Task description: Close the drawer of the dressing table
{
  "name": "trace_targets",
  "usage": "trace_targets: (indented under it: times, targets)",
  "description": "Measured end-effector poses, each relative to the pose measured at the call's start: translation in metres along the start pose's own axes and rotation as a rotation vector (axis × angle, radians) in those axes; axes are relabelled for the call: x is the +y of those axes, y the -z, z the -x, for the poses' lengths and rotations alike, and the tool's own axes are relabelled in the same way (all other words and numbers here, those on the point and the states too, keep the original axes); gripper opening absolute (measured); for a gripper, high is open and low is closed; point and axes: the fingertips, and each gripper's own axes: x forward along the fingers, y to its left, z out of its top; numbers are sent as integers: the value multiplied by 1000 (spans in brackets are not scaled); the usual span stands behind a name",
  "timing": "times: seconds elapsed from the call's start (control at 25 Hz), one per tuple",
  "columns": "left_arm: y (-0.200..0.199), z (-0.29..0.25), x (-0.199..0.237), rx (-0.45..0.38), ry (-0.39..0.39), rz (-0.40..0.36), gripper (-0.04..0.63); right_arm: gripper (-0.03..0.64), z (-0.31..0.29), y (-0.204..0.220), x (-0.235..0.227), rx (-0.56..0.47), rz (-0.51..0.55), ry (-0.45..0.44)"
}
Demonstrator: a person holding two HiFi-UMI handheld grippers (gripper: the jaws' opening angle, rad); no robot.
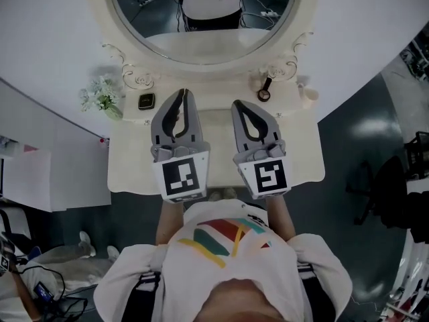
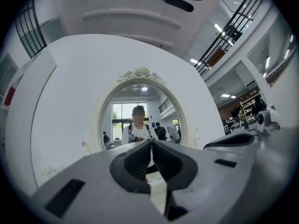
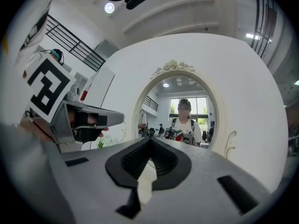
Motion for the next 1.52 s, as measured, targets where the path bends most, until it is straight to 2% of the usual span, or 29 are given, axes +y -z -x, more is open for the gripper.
trace_targets:
  times: [0.32,0.6,0.76,0.96,1.16,1.52]
  targets:
    - [26,-6,-12,17,6,40,8,0,9,15,-4,38,-48,7]
    - [56,-7,-19,87,7,62,6,0,9,37,-11,78,-105,45]
    - [69,-4,-22,112,4,71,6,0,8,45,-5,84,-96,22]
    - [77,-2,-23,127,-11,60,6,0,8,54,1,115,-96,0]
    - [81,-1,-21,131,-25,55,6,0,8,59,-1,121,-100,18]
    - [94,-5,-34,157,13,35,6,0,14,67,-8,133,-86,56]
